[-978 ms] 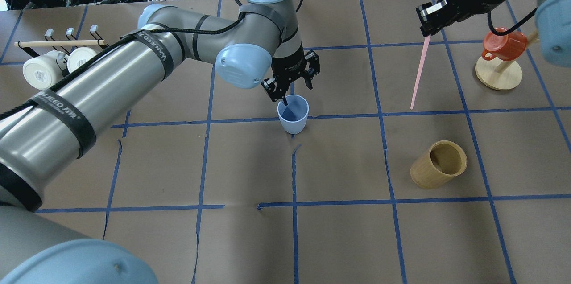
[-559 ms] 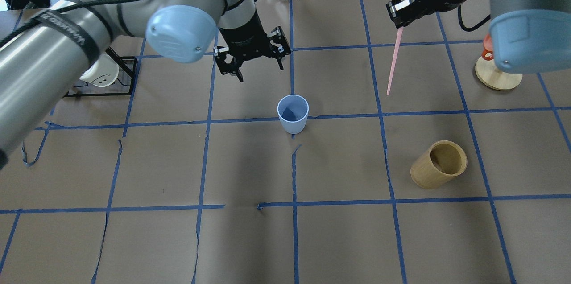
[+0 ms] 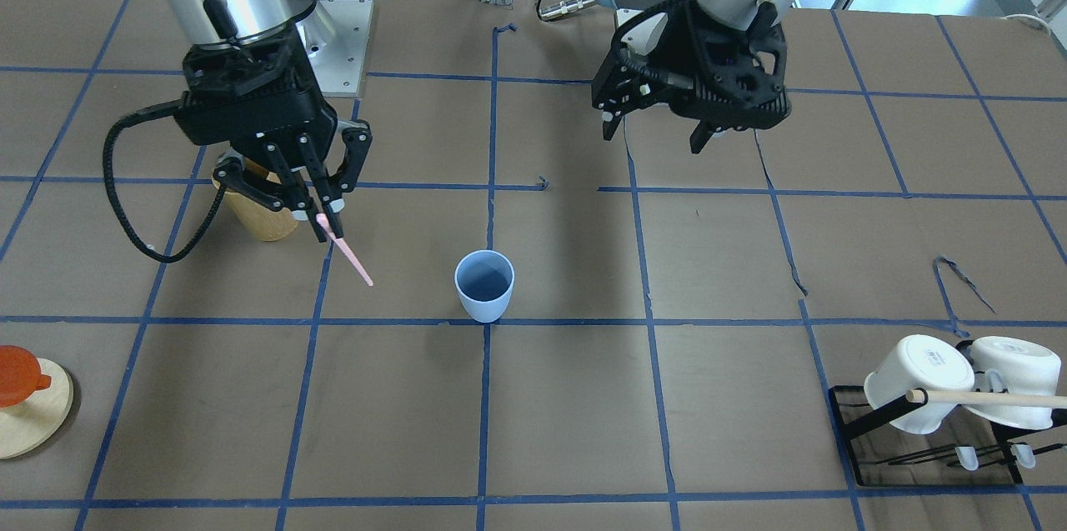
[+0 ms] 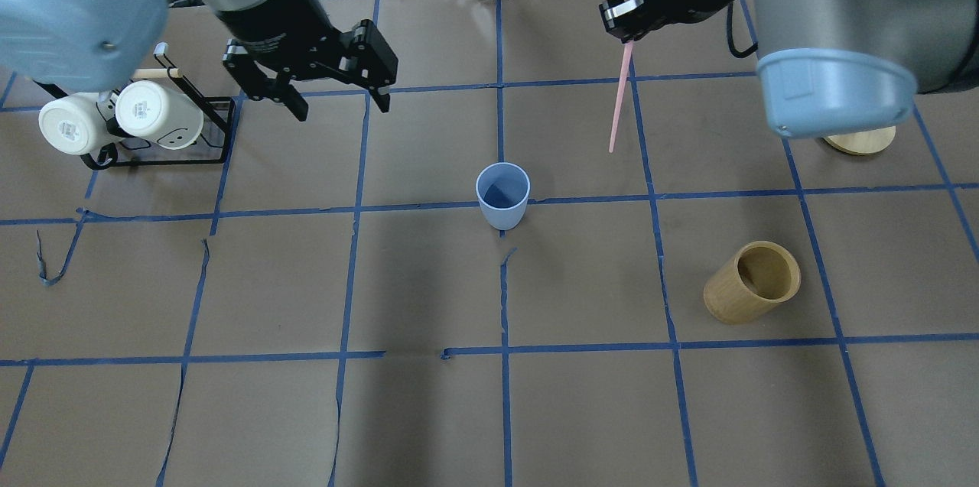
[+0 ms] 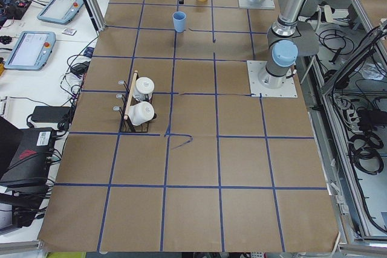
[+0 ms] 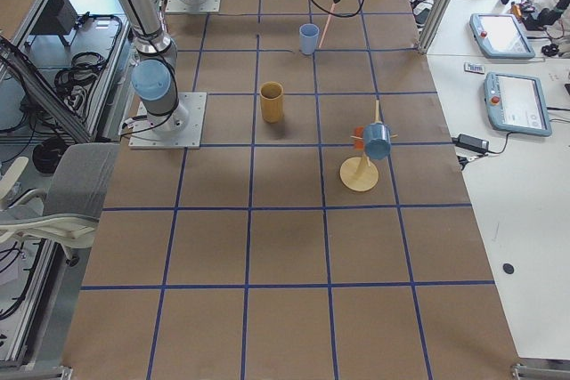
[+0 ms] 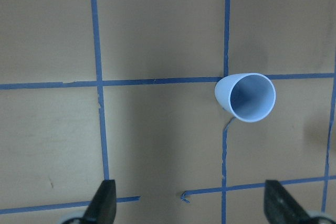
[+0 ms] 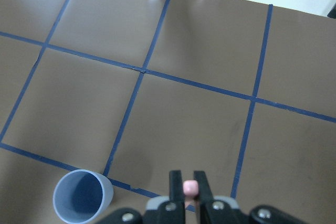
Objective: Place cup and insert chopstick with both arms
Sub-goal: 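Move the chopstick toward the blue cup with the right gripper while the left gripper withdraws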
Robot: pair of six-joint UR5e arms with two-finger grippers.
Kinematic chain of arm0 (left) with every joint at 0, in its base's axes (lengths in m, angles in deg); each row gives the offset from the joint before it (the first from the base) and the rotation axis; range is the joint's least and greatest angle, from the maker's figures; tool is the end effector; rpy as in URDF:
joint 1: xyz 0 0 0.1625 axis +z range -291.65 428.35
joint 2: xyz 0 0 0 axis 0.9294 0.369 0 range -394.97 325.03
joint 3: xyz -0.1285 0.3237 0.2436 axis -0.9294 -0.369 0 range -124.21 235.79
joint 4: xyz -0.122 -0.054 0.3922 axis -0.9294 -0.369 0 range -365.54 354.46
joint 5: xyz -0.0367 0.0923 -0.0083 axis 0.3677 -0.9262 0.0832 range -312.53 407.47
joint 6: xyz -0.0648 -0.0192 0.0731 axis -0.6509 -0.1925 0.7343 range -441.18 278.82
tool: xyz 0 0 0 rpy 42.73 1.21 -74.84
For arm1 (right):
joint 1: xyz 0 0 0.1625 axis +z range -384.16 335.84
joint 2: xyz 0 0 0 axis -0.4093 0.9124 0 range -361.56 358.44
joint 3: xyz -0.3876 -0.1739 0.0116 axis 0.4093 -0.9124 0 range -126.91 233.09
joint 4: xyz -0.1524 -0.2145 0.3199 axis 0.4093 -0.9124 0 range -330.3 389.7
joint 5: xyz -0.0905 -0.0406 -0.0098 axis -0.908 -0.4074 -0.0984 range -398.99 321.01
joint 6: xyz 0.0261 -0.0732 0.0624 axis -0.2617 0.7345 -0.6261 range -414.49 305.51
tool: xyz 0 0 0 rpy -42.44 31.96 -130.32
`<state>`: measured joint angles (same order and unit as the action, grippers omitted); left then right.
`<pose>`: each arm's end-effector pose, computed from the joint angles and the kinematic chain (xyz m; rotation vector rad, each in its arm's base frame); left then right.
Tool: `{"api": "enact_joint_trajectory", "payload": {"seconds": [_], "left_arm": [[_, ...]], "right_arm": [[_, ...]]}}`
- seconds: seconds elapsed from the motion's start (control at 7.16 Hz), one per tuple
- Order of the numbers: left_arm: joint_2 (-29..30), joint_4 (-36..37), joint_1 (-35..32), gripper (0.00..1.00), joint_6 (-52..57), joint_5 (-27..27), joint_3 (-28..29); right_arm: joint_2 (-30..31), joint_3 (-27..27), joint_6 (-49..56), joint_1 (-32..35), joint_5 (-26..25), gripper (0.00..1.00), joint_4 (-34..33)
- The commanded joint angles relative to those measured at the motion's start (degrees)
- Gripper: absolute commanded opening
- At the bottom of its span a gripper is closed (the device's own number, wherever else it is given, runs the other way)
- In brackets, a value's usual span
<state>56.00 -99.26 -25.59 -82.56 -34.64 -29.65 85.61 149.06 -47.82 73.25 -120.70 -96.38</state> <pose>-0.1809 -0.4868 0.5132 -0.0666 -3.0034 -0.0134 0.2164 -0.5187 0.4851 -0.4081 2.8850 -0.7056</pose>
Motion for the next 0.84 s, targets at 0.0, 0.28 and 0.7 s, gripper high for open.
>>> {"api": "enact_joint_trajectory", "payload": {"seconds": [0.0,0.28,0.7], "left_arm": [[-2.9,0.36,2.17,1.0,3.48,-0.16,-2.09],[-2.47,3.36,2.96,1.0,3.66,-4.34,-2.45],[-2.56,5.13,3.32,1.0,3.58,-5.34,-2.8]], "right_arm": [[-2.87,-0.33,-8.65,6.62,-0.29,0.0,-6.7],[-3.76,-0.07,-9.22,7.52,-0.29,0.0,-8.21],[-5.25,1.5,-8.69,9.37,-0.21,0.0,-9.95]]}}
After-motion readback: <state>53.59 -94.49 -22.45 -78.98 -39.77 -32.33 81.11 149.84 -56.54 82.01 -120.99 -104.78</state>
